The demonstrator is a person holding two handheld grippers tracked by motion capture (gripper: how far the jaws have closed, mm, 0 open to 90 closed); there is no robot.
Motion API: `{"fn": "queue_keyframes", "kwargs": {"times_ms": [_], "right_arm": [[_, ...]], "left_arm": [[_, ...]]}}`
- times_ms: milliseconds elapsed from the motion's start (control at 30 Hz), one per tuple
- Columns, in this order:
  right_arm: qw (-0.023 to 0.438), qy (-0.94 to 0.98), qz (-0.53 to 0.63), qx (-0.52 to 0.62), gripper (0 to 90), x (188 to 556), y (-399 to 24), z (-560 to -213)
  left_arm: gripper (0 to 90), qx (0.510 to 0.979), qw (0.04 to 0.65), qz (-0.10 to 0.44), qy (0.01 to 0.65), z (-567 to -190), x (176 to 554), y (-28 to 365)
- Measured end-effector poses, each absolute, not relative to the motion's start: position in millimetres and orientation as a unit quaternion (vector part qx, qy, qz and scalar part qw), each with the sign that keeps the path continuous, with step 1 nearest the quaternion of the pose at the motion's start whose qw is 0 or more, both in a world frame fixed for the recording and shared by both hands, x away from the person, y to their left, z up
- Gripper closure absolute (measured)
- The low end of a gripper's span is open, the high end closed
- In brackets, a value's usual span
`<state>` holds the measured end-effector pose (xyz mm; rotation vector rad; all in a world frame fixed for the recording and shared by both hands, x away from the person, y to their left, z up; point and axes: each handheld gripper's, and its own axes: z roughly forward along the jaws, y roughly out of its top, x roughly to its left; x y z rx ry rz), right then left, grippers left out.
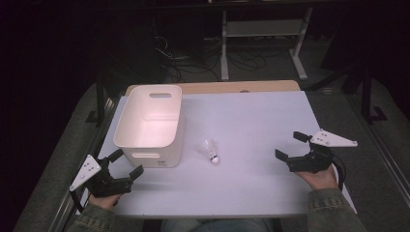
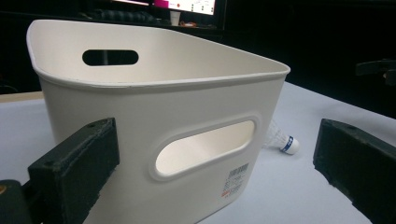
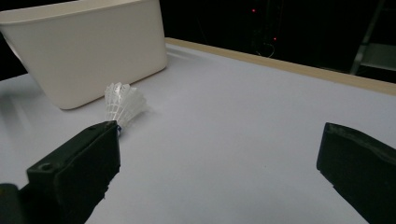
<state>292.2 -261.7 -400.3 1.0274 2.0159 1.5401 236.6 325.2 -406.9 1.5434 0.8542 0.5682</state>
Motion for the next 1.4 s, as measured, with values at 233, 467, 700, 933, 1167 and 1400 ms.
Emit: {"fn": "queue_keyframes", "kwargs": {"times_ms": [233, 467, 700, 933, 1167, 1400], "right_arm": [[0.2, 0.721, 0.551, 0.369, 0.0, 291.4, -262.3, -400.7], [0.199, 0.719, 0.546, 0.381, 0.0, 292.2, -261.9, -401.2], [0.19, 0.715, 0.549, 0.39, 0.0, 291.9, -260.9, -401.1], [0.181, 0.735, 0.53, 0.384, 0.0, 294.3, -252.5, -399.8], [0.175, 0.75, 0.512, 0.379, 0.0, 298.1, -242.6, -395.4], [0.167, 0.764, 0.505, 0.364, 0.0, 303.6, -232.8, -383.6]], "left_arm": [[0.0, 0.663, 0.604, 0.242, 0.37, -406.8, 236.7, 324.9], [0.0, 0.666, 0.602, 0.242, 0.368, -406.8, 236.7, 324.9], [0.0, 0.668, 0.6, 0.245, 0.367, -406.8, 236.6, 324.7], [0.0, 0.668, 0.6, 0.244, 0.366, -407.1, 236.9, 324.8], [0.0, 0.667, 0.6, 0.243, 0.367, -407.3, 237.3, 324.9], [0.0, 0.667, 0.6, 0.243, 0.368, -407.2, 237.2, 324.8]]}}
